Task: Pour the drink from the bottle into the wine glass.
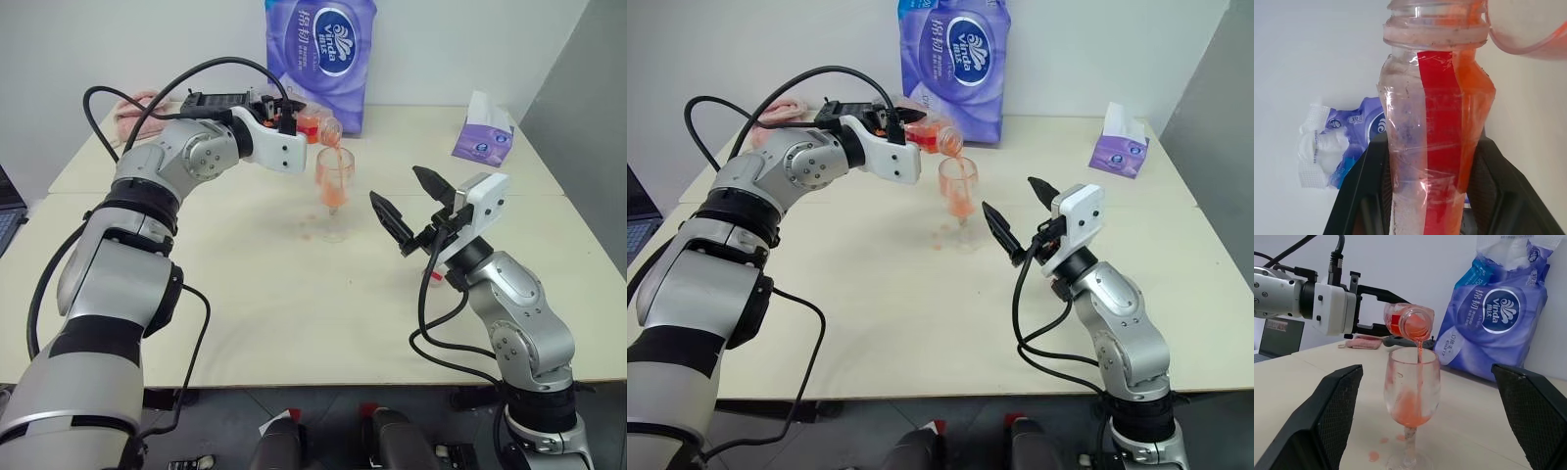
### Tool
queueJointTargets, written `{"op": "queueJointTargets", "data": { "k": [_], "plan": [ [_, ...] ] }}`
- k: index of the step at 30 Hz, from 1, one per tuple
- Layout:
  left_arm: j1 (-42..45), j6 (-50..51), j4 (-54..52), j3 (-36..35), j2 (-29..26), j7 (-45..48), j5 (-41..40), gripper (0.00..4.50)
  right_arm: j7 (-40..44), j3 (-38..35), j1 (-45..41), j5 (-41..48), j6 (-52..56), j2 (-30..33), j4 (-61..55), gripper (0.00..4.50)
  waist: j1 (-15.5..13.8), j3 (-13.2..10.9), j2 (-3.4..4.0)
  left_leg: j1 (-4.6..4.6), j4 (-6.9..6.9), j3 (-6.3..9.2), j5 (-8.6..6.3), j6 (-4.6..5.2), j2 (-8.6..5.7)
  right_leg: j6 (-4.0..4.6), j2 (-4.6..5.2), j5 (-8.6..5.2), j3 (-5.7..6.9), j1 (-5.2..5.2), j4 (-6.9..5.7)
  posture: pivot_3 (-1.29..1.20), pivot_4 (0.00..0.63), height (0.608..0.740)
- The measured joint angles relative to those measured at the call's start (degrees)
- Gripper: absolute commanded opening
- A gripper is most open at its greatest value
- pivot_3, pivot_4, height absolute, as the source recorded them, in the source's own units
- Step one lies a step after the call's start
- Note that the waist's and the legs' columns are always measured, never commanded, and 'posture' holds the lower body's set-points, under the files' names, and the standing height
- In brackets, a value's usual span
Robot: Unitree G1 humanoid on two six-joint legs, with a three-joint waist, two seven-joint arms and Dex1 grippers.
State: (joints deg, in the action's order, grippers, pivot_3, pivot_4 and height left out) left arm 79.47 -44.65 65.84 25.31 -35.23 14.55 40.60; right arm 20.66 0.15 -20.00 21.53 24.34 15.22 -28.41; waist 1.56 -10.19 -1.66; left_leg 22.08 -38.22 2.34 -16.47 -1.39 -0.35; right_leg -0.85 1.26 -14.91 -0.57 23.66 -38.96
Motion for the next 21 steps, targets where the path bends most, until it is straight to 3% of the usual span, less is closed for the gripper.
{"op": "queueJointTargets", "data": {
  "k": [21],
  "plan": [
    [1.5,0.2,1.7,1.9,-0.5,-2.7,2.2,1.68,-1.6,-0.1,-2.9,0.3,3.1,0.1,-0.8,4.5,0.0,0.0,0.0,0.02,-0.04,-0.03,0.0,0.0,0.0,0.0,0.0,0.0,-0.03,0.03,-0.02,0.0,0.15,0.74]
  ]
}}
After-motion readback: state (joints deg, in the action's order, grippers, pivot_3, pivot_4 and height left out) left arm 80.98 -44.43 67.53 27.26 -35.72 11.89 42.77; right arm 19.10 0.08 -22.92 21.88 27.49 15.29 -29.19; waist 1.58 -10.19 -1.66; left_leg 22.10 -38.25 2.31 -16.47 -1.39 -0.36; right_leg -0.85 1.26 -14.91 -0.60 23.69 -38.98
